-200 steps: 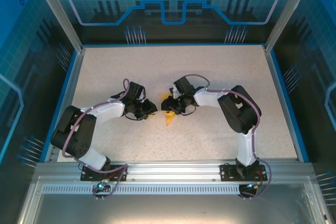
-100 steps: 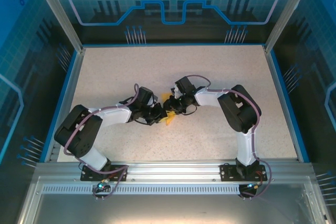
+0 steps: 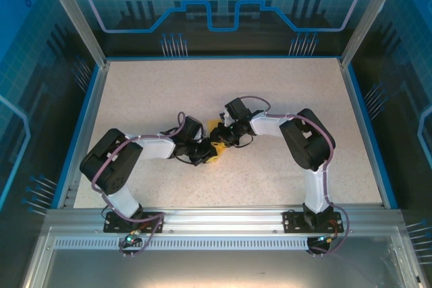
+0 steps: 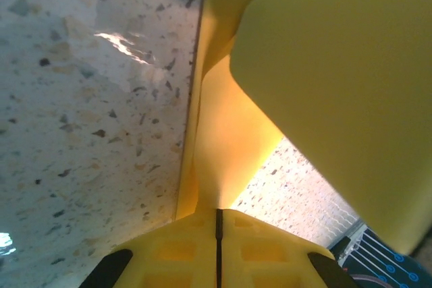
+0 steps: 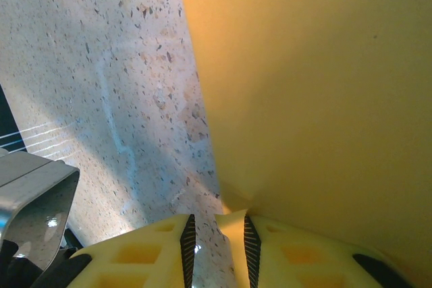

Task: Fold a paper plane with a square sheet of paper (pick it up from the middle)
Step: Third fold the triangle at the center of the table.

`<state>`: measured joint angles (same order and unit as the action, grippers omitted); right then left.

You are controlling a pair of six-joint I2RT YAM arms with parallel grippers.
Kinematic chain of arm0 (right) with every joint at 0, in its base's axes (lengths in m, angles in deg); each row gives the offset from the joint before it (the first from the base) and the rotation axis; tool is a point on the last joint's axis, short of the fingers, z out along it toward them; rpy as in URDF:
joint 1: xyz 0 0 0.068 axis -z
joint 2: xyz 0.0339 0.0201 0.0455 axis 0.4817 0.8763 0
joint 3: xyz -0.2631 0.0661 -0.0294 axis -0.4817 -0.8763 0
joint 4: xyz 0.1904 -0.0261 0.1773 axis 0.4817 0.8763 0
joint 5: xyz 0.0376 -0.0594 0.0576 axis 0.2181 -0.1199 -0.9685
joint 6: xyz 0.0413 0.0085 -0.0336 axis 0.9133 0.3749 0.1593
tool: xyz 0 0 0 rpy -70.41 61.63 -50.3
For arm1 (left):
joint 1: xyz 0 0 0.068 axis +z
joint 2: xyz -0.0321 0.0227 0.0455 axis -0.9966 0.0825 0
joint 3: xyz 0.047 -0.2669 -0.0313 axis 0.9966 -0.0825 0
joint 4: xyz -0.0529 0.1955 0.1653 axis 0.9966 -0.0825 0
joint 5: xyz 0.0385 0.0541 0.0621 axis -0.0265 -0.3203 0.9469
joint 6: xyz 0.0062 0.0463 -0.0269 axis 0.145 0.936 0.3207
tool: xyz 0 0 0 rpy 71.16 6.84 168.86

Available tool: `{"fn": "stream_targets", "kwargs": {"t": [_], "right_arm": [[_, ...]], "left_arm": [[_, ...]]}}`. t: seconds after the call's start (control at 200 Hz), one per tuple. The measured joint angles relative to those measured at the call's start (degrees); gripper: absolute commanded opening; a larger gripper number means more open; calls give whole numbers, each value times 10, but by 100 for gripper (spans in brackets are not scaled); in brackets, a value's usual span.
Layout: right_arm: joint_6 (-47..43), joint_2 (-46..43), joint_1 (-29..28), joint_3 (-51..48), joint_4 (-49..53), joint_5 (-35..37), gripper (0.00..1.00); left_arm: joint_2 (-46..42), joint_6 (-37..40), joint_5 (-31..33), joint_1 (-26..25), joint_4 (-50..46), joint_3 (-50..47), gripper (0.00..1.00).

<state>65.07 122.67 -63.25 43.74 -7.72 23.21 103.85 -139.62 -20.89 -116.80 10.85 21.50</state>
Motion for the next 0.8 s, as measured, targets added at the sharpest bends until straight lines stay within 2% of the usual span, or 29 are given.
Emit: {"fn": "stream_targets", "kwargs": {"t": [0.3,0.595,0.8], "right_arm": [[0,1,0,1,2,0,29],[5,1,0,1,2,-1,29],[13,-1,0,0,-3,-1,29]], "left_arm": [[0,11,27,-3,-36,9,10],[-20,13,33,-5,-39,8,19],[-23,13,34,-5,-36,8,14]]}}
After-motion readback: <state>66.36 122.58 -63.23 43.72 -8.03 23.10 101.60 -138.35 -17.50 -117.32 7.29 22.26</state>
